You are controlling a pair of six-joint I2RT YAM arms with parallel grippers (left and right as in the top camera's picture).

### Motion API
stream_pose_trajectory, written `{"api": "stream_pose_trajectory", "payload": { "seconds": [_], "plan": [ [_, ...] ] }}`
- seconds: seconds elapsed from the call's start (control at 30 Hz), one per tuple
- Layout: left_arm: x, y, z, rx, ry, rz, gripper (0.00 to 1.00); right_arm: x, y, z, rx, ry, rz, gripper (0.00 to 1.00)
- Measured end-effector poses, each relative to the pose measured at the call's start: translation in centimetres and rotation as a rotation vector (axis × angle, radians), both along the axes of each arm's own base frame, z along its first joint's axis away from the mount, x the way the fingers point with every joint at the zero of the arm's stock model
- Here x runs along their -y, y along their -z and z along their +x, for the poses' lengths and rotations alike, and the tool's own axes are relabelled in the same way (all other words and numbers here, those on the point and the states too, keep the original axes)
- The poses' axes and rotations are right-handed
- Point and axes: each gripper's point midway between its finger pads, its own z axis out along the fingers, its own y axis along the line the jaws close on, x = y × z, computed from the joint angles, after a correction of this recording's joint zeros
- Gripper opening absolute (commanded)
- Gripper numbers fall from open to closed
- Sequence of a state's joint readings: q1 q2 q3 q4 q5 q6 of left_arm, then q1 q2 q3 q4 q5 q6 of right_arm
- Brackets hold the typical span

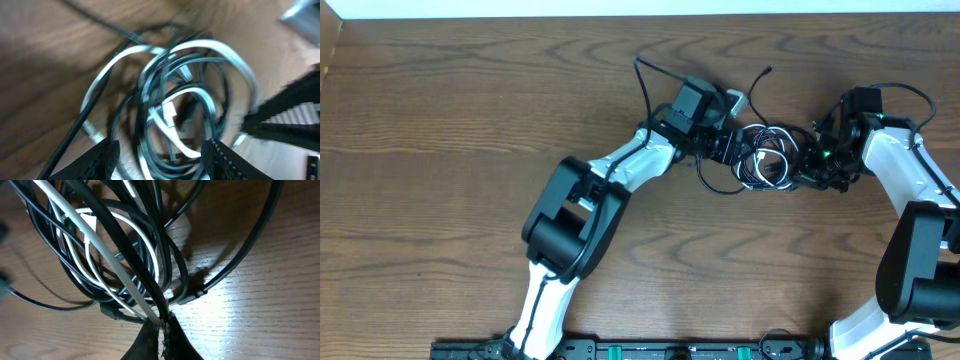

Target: Untangle cables

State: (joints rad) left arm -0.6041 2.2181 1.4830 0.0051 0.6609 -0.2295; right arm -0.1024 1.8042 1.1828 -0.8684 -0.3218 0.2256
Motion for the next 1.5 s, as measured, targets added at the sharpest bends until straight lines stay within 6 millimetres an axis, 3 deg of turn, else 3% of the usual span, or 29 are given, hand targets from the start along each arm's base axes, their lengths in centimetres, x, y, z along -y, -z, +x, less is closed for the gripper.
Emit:
{"api": "stream_pose_trajectory", "payload": {
  "seconds": [0.17,0.6,0.67,0.7,0.77,1.0,1.2,1.37,1.5],
  "plan": [
    [-0.4,2.3,0.2,-0.02,-0.032,0.048,0.57,0.0,0.0,0.2,0.007,0.0,-0.001,0.01],
    [2.6,3.1,-0.5,0.158,-0.095,0.184,0.57,0.0,0.0,0.4,0.016,-0.003,-0.002,0.01],
    [2.5,3.2,-0.4,0.171,-0.108,0.199,0.5,0.0,0.0,0.4,0.016,-0.003,-0.002,0.01],
    [2.5,3.2,-0.4,0.176,-0.113,0.205,0.3,0.0,0.0,0.4,0.016,-0.003,-0.002,0.01],
    [2.2,3.4,-0.1,0.186,-0.13,0.222,0.2,0.0,0.0,0.4,0.017,-0.003,-0.002,0.01],
    [1.5,3.7,0.3,0.186,-0.144,0.247,0.08,0.0,0.0,0.4,0.018,-0.003,-0.002,0.01],
    [1.3,3.9,0.1,0.172,-0.143,0.266,0.07,0.0,0.0,0.4,0.018,-0.004,-0.002,0.03],
    [-1.0,3.6,-1.0,0.097,-0.144,0.346,0.07,0.0,0.0,0.5,0.022,-0.007,-0.003,0.11],
    [-4.7,1.3,-1.6,0.038,-0.179,0.405,0.07,-0.7,-0.4,1.2,0.07,-0.045,0.042,0.21]
  ]
}}
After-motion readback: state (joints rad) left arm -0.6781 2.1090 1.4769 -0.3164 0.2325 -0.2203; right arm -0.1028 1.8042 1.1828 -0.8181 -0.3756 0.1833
